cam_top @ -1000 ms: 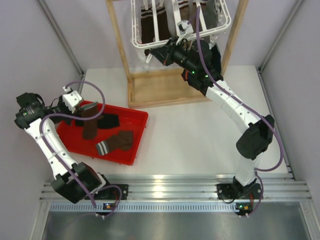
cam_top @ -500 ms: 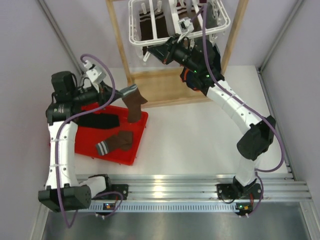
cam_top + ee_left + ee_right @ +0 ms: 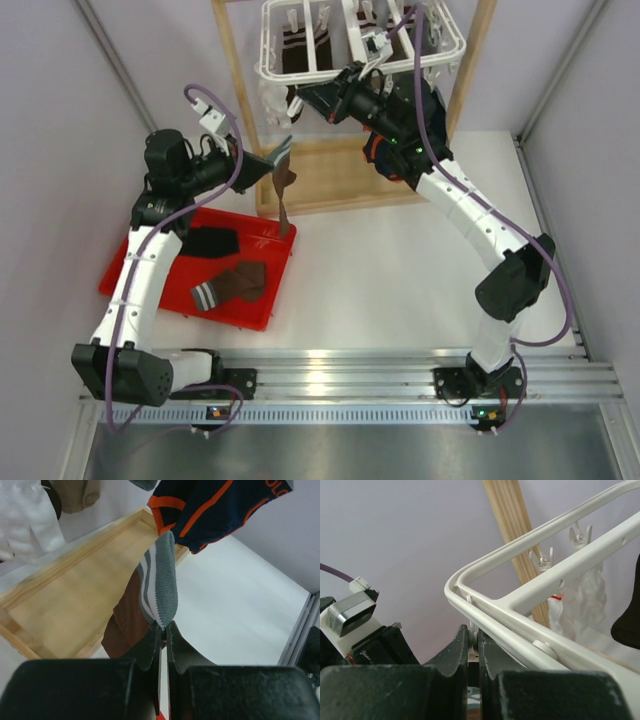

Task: Clip the socks to the hanger
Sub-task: Clamp the sock onto the hanger.

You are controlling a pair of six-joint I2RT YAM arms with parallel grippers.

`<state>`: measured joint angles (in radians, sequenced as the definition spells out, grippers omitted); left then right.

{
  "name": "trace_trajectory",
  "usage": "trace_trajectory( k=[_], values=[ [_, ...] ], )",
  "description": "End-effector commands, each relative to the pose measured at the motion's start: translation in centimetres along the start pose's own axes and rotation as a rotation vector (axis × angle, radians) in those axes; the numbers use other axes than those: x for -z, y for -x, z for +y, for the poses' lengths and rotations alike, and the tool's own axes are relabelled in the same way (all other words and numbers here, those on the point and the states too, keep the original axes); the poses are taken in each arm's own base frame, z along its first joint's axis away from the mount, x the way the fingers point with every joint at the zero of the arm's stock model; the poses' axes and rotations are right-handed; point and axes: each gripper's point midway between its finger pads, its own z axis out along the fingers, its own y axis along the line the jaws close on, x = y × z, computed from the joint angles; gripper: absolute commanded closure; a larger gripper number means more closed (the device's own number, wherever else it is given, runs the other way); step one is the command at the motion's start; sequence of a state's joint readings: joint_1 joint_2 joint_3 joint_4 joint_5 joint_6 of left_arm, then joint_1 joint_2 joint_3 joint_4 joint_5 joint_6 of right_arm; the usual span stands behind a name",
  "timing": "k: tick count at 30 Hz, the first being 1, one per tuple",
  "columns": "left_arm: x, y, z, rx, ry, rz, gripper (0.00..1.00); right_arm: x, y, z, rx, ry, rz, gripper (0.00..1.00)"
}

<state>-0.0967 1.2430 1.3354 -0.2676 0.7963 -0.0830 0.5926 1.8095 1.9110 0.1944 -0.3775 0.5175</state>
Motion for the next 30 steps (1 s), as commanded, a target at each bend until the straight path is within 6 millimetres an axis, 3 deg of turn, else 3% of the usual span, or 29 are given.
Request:
trace_trajectory(
  k=[1, 3, 7, 8, 10, 12, 16, 22, 30],
  values=[
    [-0.7, 3.1, 0.6, 0.030, 0.056, -0.096, 1.00, 0.2, 4.9, 0.5, 0.067, 0.005, -0.136, 1.00],
    [-0.6, 3.8, 2.6, 0.062, 0.171, -0.133, 1.00, 0.2, 4.9, -0.2, 0.059, -0.029, -0.141, 1.00],
    [-0.5, 4.9, 2.8, 0.087, 0.242, -0.231, 1.00, 0.0, 5.8, -1.7, 0.041, -0.116, -0.173, 1.00],
    [-0.3, 4.8, 3.9, 0.095, 0.332, -0.252, 1.00, 0.0, 5.9, -1.9, 0.031, -0.130, -0.175, 1.00],
    [-0.9, 4.9, 3.3, 0.075, 0.363, -0.261, 1.00, -0.2, 6.0, -2.8, 0.016, -0.175, -0.186, 1.00],
    [-0.7, 5.0, 4.4, 0.075, 0.483, -0.287, 1.00, -0.4, 6.2, -3.4, -0.005, -0.205, -0.197, 1.00],
    [-1.9, 4.9, 3.6, 0.063, 0.498, -0.292, 1.00, -0.9, 5.6, -4.0, -0.048, -0.243, -0.197, 1.00],
    [-1.9, 6.8, 3.2, 0.030, 0.526, -0.387, 1.00, -1.3, 4.5, -4.7, -0.094, -0.287, -0.184, 1.00],
    [-3.1, 7.7, 2.5, 0.027, 0.506, -0.431, 1.00, -1.8, 3.4, -3.8, -0.118, -0.277, -0.168, 1.00]
  ],
)
